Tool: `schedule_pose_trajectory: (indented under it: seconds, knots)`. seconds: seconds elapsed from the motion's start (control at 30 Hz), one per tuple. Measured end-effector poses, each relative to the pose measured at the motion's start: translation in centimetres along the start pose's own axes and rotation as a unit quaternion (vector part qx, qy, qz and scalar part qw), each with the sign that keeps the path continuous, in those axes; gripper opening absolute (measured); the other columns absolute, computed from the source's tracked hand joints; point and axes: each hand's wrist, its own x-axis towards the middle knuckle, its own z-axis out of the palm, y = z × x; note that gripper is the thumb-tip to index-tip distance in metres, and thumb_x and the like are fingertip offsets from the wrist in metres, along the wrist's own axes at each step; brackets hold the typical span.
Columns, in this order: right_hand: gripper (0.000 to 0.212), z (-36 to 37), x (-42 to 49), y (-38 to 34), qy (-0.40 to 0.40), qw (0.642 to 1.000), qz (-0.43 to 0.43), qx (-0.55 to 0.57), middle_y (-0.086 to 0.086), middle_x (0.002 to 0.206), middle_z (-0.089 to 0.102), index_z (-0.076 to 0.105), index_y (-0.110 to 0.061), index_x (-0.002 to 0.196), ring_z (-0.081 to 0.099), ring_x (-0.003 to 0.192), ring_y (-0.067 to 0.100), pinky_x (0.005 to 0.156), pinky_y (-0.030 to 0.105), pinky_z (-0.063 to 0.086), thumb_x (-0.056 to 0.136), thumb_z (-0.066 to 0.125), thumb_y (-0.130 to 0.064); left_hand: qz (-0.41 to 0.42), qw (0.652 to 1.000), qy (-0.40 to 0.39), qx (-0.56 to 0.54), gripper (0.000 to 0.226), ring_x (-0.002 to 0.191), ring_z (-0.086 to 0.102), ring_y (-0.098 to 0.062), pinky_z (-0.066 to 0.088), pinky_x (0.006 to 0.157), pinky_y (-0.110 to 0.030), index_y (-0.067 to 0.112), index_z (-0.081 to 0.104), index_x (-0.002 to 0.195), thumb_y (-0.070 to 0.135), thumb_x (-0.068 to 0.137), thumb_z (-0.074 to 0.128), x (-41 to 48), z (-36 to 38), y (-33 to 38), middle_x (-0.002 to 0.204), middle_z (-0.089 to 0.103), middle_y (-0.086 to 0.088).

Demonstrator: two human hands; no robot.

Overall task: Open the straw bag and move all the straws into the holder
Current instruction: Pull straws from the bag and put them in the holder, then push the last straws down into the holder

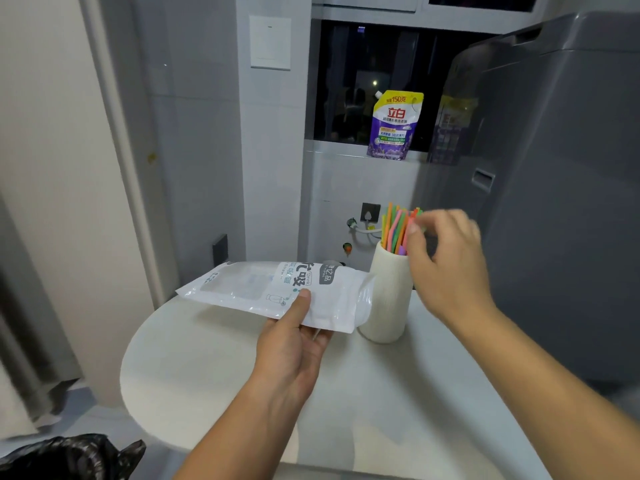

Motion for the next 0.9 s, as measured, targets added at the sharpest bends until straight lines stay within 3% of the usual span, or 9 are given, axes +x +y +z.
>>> schedule_pose_trajectory:
  seconds: [0.1, 0.2, 0.3, 0.37, 0.47, 0.6, 0.67, 0.8, 0.9]
  knots:
    - [0.031, 0.3, -3.9, -2.6, -0.133, 0.972, 0.158, 0.114, 0.000, 0.109, 0.065, 0.065, -0.019, 0.109, 0.059, 0.104, 0.020, 0.089, 0.036, 0.046, 0.097, 0.050, -0.044, 0.004, 0.999, -0.019, 0.039, 0.039, 0.120, 0.074, -0.027, 0.065, 0.090, -0.044, 0.010, 0.061, 0.143, 0.008, 0.104, 0.059, -0.7, -0.3, 0.6, 0.131, 0.076, -0.009]
    - [0.036, 0.3, -6.1, -4.5, -0.264, 0.864, 0.335, 0.268, 0.000, 0.104, 0.075, 0.067, -0.025, 0.106, 0.071, 0.094, 0.022, 0.088, 0.043, 0.057, 0.097, 0.048, -0.054, -0.006, 0.994, -0.050, 0.097, 0.040, 0.123, 0.072, -0.029, 0.057, 0.105, -0.051, 0.009, 0.061, 0.144, 0.008, 0.104, 0.057, -2.3, -0.7, 1.7, 0.133, 0.075, -0.010]
    - [0.035, -0.2, -7.7, -6.1, -0.306, 0.783, 0.387, 0.379, 0.010, 0.097, 0.079, 0.072, -0.015, 0.108, 0.076, 0.079, 0.029, 0.067, 0.041, 0.062, 0.099, 0.053, -0.043, -0.019, 0.986, -0.053, 0.160, 0.035, 0.108, 0.078, -0.026, 0.062, 0.091, -0.047, 0.008, 0.064, 0.137, 0.004, 0.104, 0.055, -4.7, -1.8, 3.6, 0.123, 0.079, -0.011]
    - [0.034, 0.0, -9.1, -7.2, -0.323, 0.776, 0.375, 0.392, 0.014, 0.094, 0.078, 0.071, -0.006, 0.108, 0.075, 0.073, 0.030, 0.061, 0.039, 0.061, 0.099, 0.056, -0.036, -0.020, 0.982, -0.035, 0.185, 0.034, 0.102, 0.079, -0.027, 0.063, 0.082, -0.043, 0.005, 0.065, 0.135, 0.001, 0.102, 0.055, -6.3, -3.1, 5.3, 0.120, 0.080, -0.013]
    - [0.024, 0.9, -11.5, -9.4, -0.346, 0.767, 0.358, 0.404, 0.012, 0.082, 0.078, 0.069, -0.004, 0.101, 0.073, 0.062, 0.025, 0.059, 0.037, 0.062, 0.099, 0.060, -0.026, -0.025, 0.981, 0.007, 0.191, 0.032, 0.106, 0.077, -0.029, 0.061, 0.087, -0.045, 0.008, 0.066, 0.133, 0.010, 0.104, 0.054, -9.5, -5.9, 7.5, 0.121, 0.079, -0.014]
    - [0.017, 3.4, -14.8, -13.1, -0.377, 0.759, 0.349, 0.400, 0.014, 0.085, 0.078, 0.064, -0.003, 0.107, 0.074, 0.063, 0.028, 0.053, 0.036, 0.060, 0.096, 0.063, -0.016, -0.041, 0.981, 0.079, 0.170, 0.036, 0.118, 0.072, -0.031, 0.055, 0.095, -0.047, 0.015, 0.069, 0.132, 0.034, 0.108, 0.048, -13.8, -10.2, 8.7, 0.122, 0.079, -0.011]
    - [0.017, 5.1, -16.6, -14.9, -0.405, 0.751, 0.346, 0.389, 0.016, 0.087, 0.076, 0.063, -0.003, 0.107, 0.074, 0.062, 0.027, 0.051, 0.035, 0.059, 0.095, 0.064, -0.016, -0.031, 0.980, 0.136, 0.140, 0.038, 0.117, 0.072, -0.032, 0.057, 0.086, -0.042, 0.016, 0.069, 0.131, 0.039, 0.108, 0.048, -15.3, -12.7, 8.8, 0.121, 0.080, -0.010]
    - [0.023, 8.6, -20.7, -18.0, -0.467, 0.724, 0.355, 0.363, 0.015, 0.087, 0.074, 0.064, 0.001, 0.105, 0.074, 0.060, 0.022, 0.049, 0.033, 0.058, 0.095, 0.066, -0.020, -0.026, 0.965, 0.249, 0.079, 0.035, 0.091, 0.075, -0.025, 0.059, 0.052, -0.029, 0.017, 0.071, 0.122, 0.043, 0.106, 0.052, -17.6, -17.5, 9.0, 0.101, 0.084, -0.006]
    - [0.027, 12.0, -23.6, -19.2, -0.499, 0.708, 0.371, 0.336, 0.016, 0.090, 0.076, 0.065, 0.000, 0.103, 0.077, 0.070, 0.029, 0.056, 0.042, 0.062, 0.093, 0.067, -0.025, -0.039, 0.947, 0.310, 0.068, 0.034, 0.082, 0.070, -0.024, 0.059, 0.052, -0.028, 0.018, 0.071, 0.114, 0.045, 0.105, 0.052, -18.2, -20.4, 9.4, 0.082, 0.081, -0.006]
